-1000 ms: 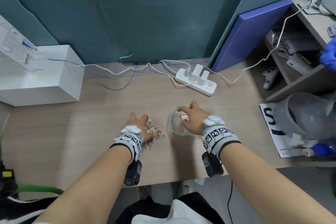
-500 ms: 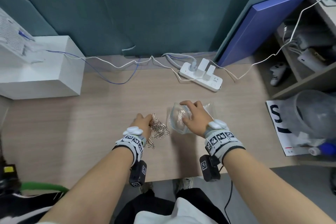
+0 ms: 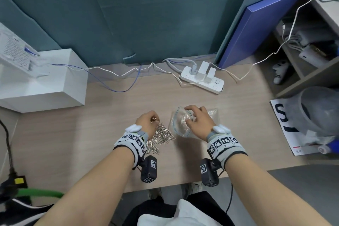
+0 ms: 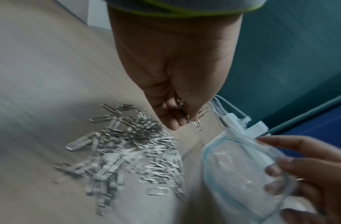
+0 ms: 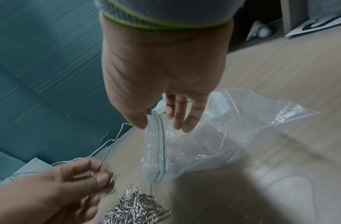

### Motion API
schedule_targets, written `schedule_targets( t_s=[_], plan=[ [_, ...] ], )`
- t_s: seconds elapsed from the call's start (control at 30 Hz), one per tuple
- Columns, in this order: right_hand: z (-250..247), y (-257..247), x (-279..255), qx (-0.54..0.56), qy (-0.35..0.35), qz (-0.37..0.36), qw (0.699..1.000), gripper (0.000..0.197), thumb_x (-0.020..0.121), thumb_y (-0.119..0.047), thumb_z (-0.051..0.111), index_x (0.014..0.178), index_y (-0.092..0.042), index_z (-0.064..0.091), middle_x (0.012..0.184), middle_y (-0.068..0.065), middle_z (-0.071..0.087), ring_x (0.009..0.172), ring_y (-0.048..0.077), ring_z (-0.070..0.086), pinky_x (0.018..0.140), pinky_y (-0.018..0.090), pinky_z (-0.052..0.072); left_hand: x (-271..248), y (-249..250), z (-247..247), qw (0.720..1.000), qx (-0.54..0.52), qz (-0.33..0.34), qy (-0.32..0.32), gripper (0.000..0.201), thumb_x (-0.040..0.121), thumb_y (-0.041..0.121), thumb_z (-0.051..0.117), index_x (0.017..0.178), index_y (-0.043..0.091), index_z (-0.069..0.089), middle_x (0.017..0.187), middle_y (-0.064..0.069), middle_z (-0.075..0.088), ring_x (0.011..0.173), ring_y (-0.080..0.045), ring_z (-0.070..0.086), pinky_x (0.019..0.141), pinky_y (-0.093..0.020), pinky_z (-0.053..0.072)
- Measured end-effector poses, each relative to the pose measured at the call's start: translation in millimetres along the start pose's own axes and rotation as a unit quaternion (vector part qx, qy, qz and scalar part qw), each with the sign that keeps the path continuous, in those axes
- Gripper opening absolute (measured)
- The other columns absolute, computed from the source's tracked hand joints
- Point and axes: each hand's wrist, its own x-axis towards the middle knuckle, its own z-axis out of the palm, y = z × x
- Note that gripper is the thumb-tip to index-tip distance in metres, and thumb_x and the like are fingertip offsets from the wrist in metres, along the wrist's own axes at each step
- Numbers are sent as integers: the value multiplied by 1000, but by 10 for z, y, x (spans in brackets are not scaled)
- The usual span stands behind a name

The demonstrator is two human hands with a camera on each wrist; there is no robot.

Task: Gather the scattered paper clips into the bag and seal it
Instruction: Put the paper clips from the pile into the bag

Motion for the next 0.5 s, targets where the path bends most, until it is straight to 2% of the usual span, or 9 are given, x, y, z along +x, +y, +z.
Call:
schedule_targets(
  t_s=[0.1, 0.17, 0.23, 0.3, 0.33, 0.4, 0.47, 0.5],
  plan=[
    [4, 26, -18, 9, 12, 8, 1000, 42, 90, -30, 60, 128, -45, 54, 118, 0, 45, 95, 20, 62, 93, 34, 49, -15, 241, 101, 996, -90, 10, -25, 19, 90, 16, 66, 80, 31, 63, 71, -2, 70, 59, -21, 69, 59, -36, 59],
    [-5, 39, -36, 12, 15, 13, 1000, 42, 91, -29, 60, 129, -44, 54, 118, 1, 46, 93, 20, 62, 92, 33, 48, -24, 410, 211, 989, -143, 19, -43, 20, 91, 12, 66, 79, 28, 65, 69, -4, 69, 54, -19, 65, 57, -34, 60],
    [-13, 42, -48, 11, 13, 13, 1000, 42, 92, -29, 59, 131, -43, 53, 118, 1, 45, 91, 20, 61, 91, 34, 48, -71, 585, 285, 979, -185, 23, -79, 18, 93, 11, 65, 84, 26, 68, 74, -3, 71, 57, -19, 66, 60, -30, 61],
    [-21, 62, -63, 12, 14, 16, 1000, 42, 92, -30, 59, 131, -44, 53, 118, 0, 45, 91, 20, 61, 91, 34, 48, -103, 683, 343, 971, -209, 29, -116, 18, 95, 11, 63, 93, 26, 71, 84, 0, 72, 63, -20, 70, 65, -33, 62],
    [-26, 72, -70, 12, 16, 17, 1000, 41, 92, -30, 59, 130, -45, 52, 118, 0, 45, 91, 20, 61, 91, 34, 48, -102, 686, 350, 973, -196, 38, -115, 18, 96, 12, 61, 96, 27, 72, 89, 2, 73, 65, -18, 72, 65, -32, 62],
    [-33, 92, -82, 10, 16, 21, 1000, 41, 91, -31, 59, 128, -46, 51, 117, -1, 45, 90, 21, 61, 89, 35, 48, -71, 622, 303, 989, -108, 66, -71, 14, 94, 20, 62, 95, 31, 70, 91, 8, 72, 66, -14, 71, 64, -29, 59],
    [-49, 115, -91, 9, 20, 25, 999, 41, 90, -29, 58, 127, -46, 51, 117, -1, 45, 89, 21, 61, 86, 34, 47, -38, 510, 210, 997, 29, 69, -34, 6, 91, 32, 63, 95, 34, 65, 99, 6, 66, 75, -19, 67, 71, -32, 56],
    [-54, 125, -96, 11, 21, 26, 999, 41, 91, -28, 58, 127, -46, 51, 117, 0, 45, 88, 20, 61, 84, 32, 47, -40, 435, 168, 994, 94, 51, -29, 11, 88, 39, 63, 99, 35, 61, 107, 4, 60, 79, -21, 64, 74, -33, 55]
  ],
)
